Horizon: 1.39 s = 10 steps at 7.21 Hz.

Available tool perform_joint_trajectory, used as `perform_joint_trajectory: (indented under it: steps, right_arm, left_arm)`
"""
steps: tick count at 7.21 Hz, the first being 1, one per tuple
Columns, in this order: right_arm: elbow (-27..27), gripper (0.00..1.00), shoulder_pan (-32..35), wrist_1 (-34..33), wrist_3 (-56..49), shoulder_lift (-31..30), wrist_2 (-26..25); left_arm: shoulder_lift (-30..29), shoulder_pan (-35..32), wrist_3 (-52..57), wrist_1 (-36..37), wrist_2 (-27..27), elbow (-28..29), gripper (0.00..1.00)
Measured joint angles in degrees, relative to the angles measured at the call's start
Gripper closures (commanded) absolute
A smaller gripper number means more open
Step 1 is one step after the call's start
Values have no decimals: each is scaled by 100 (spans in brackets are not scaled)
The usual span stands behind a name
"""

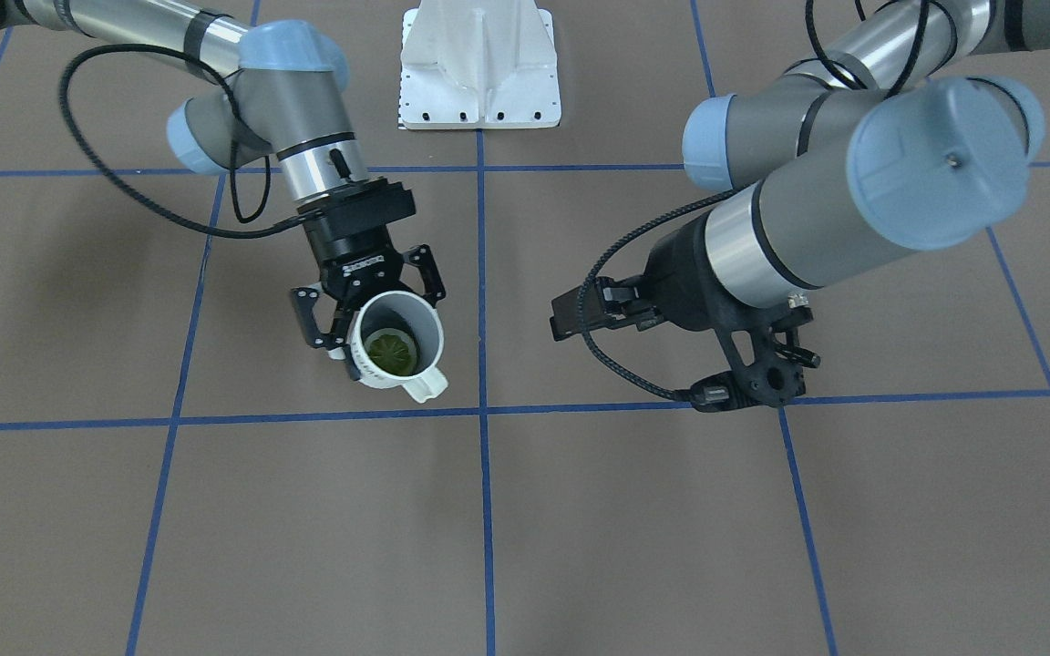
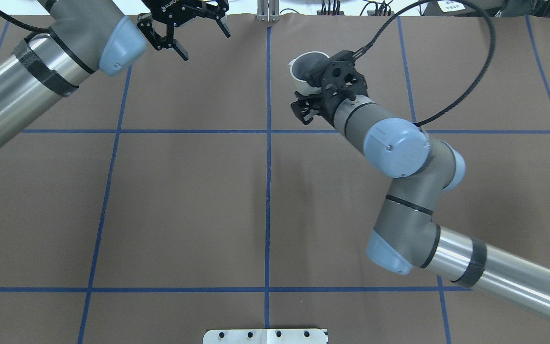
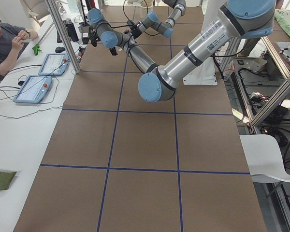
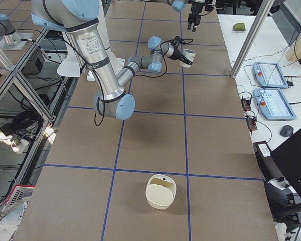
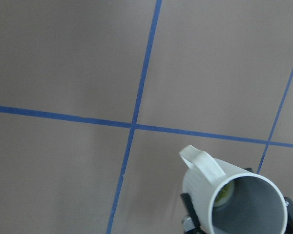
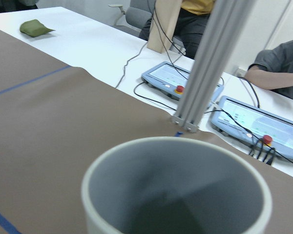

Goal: Left arm hands cup to right arm to dump lemon

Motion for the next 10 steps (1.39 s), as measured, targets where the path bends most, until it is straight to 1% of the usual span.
perform_joint_trajectory:
  steps: [1,2,3,4,5,6,7,8,9,10]
  right_arm:
    - [306,98,322,28,72,-480,279]
    - [679,96,701,204,105,-1102,675]
    - [920,93,1165,613,118,-1730,1226]
    - [1023,93,1783,1115,123,-2345,2011]
    - [1054,93,2454,1521,125,-2858,2878]
    - [1051,93,3007,1859,128,-3306,3589]
    - [1024,93,3331,2245,207,-3756,3979]
    - [951,93,3475,2786,599,-4187,4155]
    - [728,93,3533,3536,1273,-4514,4266]
    - [277,94,3560,4440,1855,-4709,4354]
  left_arm:
    - [93,-170,4,3,176,-15,0]
    - [217,-274,27,4,678,-71,0]
    - [387,-294,239,11,1253,-122,0]
    - [693,-293,765,16,1691,-213,0]
    - [1108,-289,1373,10,1953,-394,0]
    - [1489,-285,1854,2,2125,-607,0]
    - [1726,-283,2121,-20,2210,-749,0]
    - [1905,-282,2232,-115,2246,-843,0]
    - [2061,-282,2270,-268,2260,-915,0]
    - [2149,-282,2280,-381,2264,-958,0]
